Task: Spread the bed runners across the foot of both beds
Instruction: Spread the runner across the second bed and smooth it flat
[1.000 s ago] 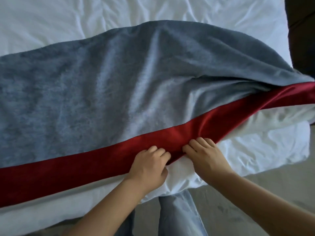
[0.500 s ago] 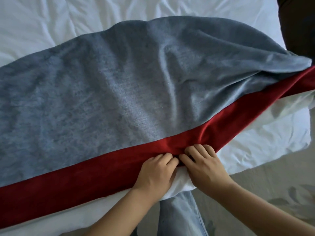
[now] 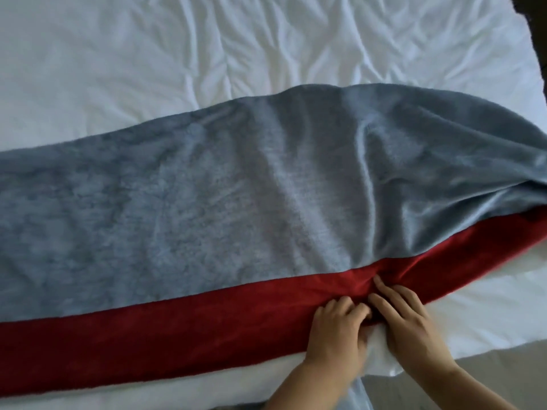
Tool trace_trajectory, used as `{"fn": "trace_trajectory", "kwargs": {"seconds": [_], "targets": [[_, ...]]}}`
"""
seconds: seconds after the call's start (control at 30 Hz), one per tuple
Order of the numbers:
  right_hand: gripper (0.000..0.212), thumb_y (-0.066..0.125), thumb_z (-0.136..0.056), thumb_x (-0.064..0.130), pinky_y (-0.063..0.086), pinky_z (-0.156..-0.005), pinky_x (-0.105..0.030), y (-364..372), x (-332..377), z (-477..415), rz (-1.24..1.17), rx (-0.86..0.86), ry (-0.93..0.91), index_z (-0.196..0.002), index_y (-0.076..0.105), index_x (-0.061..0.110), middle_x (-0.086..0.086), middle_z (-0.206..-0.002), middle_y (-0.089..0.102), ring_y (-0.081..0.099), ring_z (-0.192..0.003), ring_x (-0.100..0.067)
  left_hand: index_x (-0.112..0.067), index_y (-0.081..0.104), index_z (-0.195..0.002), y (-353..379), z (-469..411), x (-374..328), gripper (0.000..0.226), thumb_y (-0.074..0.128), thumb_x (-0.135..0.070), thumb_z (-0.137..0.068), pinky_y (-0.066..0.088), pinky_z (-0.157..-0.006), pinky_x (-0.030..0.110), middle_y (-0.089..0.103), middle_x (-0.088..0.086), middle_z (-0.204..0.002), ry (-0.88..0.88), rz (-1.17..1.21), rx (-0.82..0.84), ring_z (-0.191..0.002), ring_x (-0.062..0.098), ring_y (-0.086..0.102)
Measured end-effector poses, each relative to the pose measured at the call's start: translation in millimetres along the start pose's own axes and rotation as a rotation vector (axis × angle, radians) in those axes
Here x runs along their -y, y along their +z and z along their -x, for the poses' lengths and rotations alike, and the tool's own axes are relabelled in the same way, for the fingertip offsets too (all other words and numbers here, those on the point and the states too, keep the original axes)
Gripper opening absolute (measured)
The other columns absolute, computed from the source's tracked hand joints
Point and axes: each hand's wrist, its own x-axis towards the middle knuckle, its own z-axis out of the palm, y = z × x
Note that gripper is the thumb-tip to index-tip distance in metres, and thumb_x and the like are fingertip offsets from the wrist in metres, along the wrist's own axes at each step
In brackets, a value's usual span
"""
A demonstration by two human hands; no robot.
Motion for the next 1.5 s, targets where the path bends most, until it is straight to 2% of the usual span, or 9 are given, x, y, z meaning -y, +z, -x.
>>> {"fn": "trace_trajectory", "kwargs": {"seconds": [0.2, 0.43, 0.57, 0.7, 0.9, 1.23, 1.33, 1.43, 1.5], "targets": [[0.044, 0.053, -0.079, 0.018, 0.049, -0.095, -0.044, -12.6, -2.1, -10.8, 0.046, 0.084, -0.031, -0.118, 0.072, 0.007, -0.014, -0.137, 0.061, 0.061, -0.109, -0.034, -0.027, 0.058, -0.104, 9.1, -10.2, -5.4, 0.016, 0.063, -0.03, -0.089, 0.045, -0.094, 0.041, 0.061, -0.004, -0.105, -0.113, 0.038, -0.029, -0.101, 0.022, 0.057], [0.043, 0.051, -0.085, 0.03, 0.054, -0.093, -0.043, -27.0, -15.8, -16.1, -0.013, 0.189, -0.146, -0.12, 0.07, 0.016, -0.009, -0.138, 0.061, 0.061, -0.113, -0.028, -0.033, 0.064, -0.097, 42.3, -9.6, -22.0, 0.039, 0.083, -0.035, -0.063, 0.046, -0.071, 0.035, 0.057, -0.008, -0.087, -0.23, -0.211, -0.228, -0.078, 0.017, 0.057], [0.044, 0.074, -0.081, 0.031, 0.052, -0.09, -0.038, -36.0, -40.6, -22.8, 0.009, 0.221, -0.3, -0.122, 0.066, 0.018, -0.008, -0.138, 0.061, 0.06, -0.113, -0.026, -0.025, 0.065, -0.093, 54.6, -14.3, -41.2, 0.025, 0.078, -0.027, -0.071, 0.04, -0.068, 0.039, 0.053, -0.002, -0.084, -0.314, -0.291, -0.358, -0.076, 0.023, 0.053], [0.024, 0.059, -0.087, 0.02, 0.045, -0.079, -0.037, -53.0, -63.7, -31.7, -0.008, 0.127, -0.445, -0.108, 0.07, 0.017, -0.004, -0.103, 0.064, 0.059, -0.093, -0.027, -0.023, 0.062, -0.09, 67.4, -19.2, -67.6, 0.021, 0.078, -0.019, -0.076, 0.036, -0.067, 0.036, 0.053, -0.002, -0.084, -0.344, -0.287, -0.456, -0.075, 0.023, 0.051], [0.012, 0.058, -0.091, 0.011, 0.044, -0.071, -0.041, -82.9, -116.0, -48.9, 0.057, 0.056, -0.586, -0.092, 0.068, 0.018, -0.002, -0.084, 0.057, 0.055, -0.081, -0.026, -0.024, 0.067, -0.102, 79.8, -49.6, -101.1, 0.025, 0.076, -0.012, -0.082, 0.044, -0.071, 0.036, 0.061, -0.007, -0.093, -0.29, -0.221, -0.495, -0.082, 0.019, 0.056], [0.017, 0.058, -0.092, 0.006, 0.043, -0.081, -0.039, -102.6, -162.5, -48.9, 0.024, -0.093, -0.42, -0.1, 0.068, 0.016, -0.005, -0.098, 0.063, 0.058, -0.094, -0.03, -0.016, 0.065, -0.111, 88.0, -72.2, -104.3, 0.02, 0.067, -0.009, -0.092, 0.048, -0.068, 0.04, 0.065, 0.009, -0.105, 0.057, -0.32, -0.565, -0.083, 0.026, 0.059], [0.018, 0.063, -0.088, 0.004, 0.04, -0.074, -0.04, -107.4, -164.5, -49.0, 0.034, -0.184, -0.444, -0.091, 0.07, 0.019, -0.005, -0.09, 0.061, 0.057, -0.084, -0.03, -0.016, 0.073, -0.106, 81.7, -74.3, -101.5, 0.021, 0.068, -0.006, -0.088, 0.045, -0.066, 0.04, 0.066, 0.009, -0.106, 0.11, -0.372, -0.544, -0.081, 0.027, 0.058], [0.019, 0.064, -0.089, 0.012, 0.036, -0.07, -0.042, -111.2, -175.3, -46.1, 0.082, -0.135, -0.476, -0.105, 0.073, 0.021, -0.002, -0.087, 0.061, 0.055, -0.077, -0.03, -0.017, 0.073, -0.112, 74.9, -79.0, -102.3, 0.027, 0.072, -0.007, -0.086, 0.045, -0.069, 0.042, 0.064, 0.007, -0.108, 0.057, -0.366, -0.516, -0.085, 0.026, 0.059], [0.03, 0.064, -0.091, 0.017, 0.038, -0.073, -0.043, -111.0, -182.8, -42.2, 0.124, -0.1, -0.45, -0.12, 0.071, 0.021, -0.001, -0.101, 0.066, 0.059, -0.085, -0.03, -0.019, 0.074, -0.112, 72.8, -81.7, -103.2, 0.022, 0.073, -0.016, -0.09, 0.043, -0.073, 0.041, 0.063, 0.006, -0.111, 0.02, -0.381, -0.509, -0.089, 0.026, 0.058]]}}
